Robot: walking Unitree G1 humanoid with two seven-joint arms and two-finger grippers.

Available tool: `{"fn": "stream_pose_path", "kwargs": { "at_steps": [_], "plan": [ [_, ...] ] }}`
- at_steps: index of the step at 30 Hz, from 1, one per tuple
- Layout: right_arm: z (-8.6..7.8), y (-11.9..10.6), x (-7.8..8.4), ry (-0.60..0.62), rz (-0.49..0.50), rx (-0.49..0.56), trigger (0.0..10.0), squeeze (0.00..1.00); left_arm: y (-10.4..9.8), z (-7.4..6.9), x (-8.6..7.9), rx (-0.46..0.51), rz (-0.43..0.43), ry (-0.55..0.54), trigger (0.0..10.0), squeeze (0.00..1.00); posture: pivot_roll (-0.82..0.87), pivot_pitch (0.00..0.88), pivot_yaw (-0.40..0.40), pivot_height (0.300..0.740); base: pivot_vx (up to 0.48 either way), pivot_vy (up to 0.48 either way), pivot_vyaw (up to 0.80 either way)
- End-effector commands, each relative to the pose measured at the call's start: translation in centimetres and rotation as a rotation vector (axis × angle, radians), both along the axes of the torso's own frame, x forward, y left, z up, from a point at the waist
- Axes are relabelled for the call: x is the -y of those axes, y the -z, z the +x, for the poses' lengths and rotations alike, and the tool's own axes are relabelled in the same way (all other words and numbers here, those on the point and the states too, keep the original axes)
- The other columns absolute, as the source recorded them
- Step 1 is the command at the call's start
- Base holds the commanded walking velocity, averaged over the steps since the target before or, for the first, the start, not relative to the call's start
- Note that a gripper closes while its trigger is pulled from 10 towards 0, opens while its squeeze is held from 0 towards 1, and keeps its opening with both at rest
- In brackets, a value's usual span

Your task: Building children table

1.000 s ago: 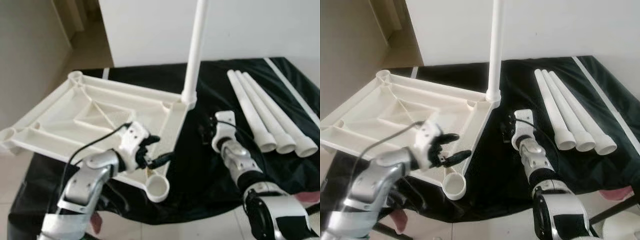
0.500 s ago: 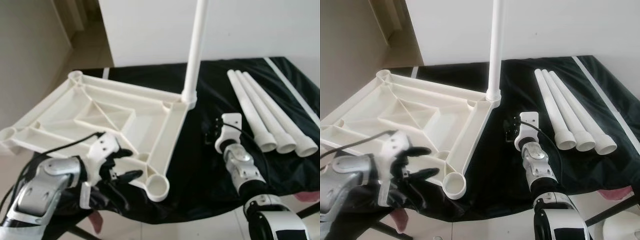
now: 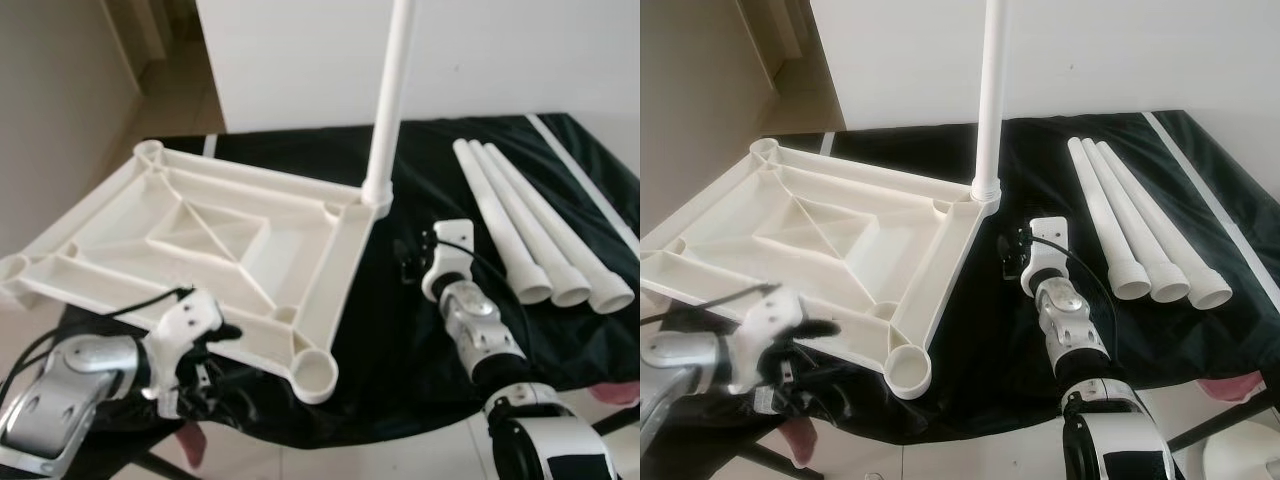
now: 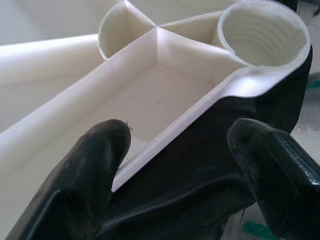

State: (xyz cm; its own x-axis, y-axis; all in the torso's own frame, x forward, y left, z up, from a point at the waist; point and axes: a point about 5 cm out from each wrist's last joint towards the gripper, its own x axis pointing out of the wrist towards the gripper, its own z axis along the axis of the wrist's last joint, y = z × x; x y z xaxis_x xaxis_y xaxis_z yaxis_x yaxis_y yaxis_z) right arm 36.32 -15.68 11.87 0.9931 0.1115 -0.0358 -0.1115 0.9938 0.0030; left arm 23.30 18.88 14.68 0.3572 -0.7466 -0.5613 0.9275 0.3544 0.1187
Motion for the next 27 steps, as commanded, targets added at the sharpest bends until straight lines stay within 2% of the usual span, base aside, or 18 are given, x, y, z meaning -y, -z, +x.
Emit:
{"fn": "stream_pose_path", "kwargs": {
  "at_steps": [1, 11, 17, 25, 27],
  "plan": [
    [0.1, 0.1, -0.3, -0.01, 0.012, -0.018, 10.0, 0.0, 0.9, -0.6, 0.0, -0.074, 0.028, 0.06, 10.0, 0.0, 0.03, 0.034, 0.014, 0.74, 0.0, 0.0, 0.0],
    [0.8, -0.2, -1.5, -0.039, 0.029, -0.057, 10.0, 0.0, 1.4, -0.9, 1.1, -0.076, 0.031, 0.073, 10.0, 0.0, 0.03, 0.025, 0.02, 0.74, 0.0, 0.0, 0.0],
    [1.3, 0.2, -2.8, -0.092, 0.008, -0.132, 10.0, 0.0, 2.1, -1.3, 3.0, -0.087, -0.002, 0.124, 10.0, 0.0, 0.03, 0.033, 0.022, 0.74, 0.0, 0.0, 0.0],
    [1.4, 0.4, -3.2, -0.107, -0.008, -0.161, 10.0, 0.0, 2.4, -1.2, 4.7, -0.072, -0.035, 0.14, 10.0, 0.0, 0.04, 0.037, 0.018, 0.74, 0.0, 0.0, 0.0],
    [1.4, 0.5, -3.4, -0.112, -0.007, -0.172, 10.0, 0.0, 2.7, -1.0, 5.8, -0.057, -0.045, 0.145, 10.0, 0.0, 0.04, 0.037, 0.018, 0.74, 0.0, 0.0, 0.0]
  ]
}}
